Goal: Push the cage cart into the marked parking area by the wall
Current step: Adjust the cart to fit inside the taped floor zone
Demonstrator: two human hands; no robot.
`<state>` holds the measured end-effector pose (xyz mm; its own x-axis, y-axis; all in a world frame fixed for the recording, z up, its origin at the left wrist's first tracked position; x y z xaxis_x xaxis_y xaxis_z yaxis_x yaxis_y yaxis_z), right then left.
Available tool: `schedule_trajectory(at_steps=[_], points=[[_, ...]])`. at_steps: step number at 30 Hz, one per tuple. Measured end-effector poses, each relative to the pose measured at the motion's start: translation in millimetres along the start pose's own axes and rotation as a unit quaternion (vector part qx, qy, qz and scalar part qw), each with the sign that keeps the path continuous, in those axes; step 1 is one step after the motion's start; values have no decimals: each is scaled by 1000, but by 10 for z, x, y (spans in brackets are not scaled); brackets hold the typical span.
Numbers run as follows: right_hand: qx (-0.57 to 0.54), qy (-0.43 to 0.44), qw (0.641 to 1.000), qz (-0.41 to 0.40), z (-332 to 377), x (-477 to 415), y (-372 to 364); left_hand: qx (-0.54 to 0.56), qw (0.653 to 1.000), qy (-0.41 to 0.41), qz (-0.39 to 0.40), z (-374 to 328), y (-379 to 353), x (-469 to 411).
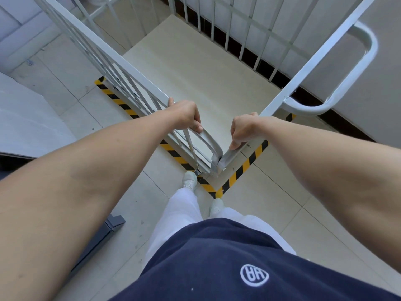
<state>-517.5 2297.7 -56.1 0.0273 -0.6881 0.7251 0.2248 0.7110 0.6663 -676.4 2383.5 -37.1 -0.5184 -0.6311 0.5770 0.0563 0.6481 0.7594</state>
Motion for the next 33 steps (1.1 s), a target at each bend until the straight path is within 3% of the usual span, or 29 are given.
schedule_trajectory(at_steps=[11, 33], points=[[32, 7, 999, 0, -18, -48, 6, -56, 997, 7, 42, -69, 71, -58], [48, -1, 999, 0, -13, -121, 30, -89, 995, 19, 41, -93, 94, -51]])
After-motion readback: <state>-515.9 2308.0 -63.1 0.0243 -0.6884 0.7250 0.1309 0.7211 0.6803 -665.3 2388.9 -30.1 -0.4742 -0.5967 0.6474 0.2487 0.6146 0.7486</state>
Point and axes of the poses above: each hand's wrist, its own x-axis away from the middle knuckle, its own y-axis out of the back of the hand, z = x × y, the point moved 2 cm from there along -x, towards the middle knuckle, and after that the axes turned 1 degree about y, right-handed, at the moved point
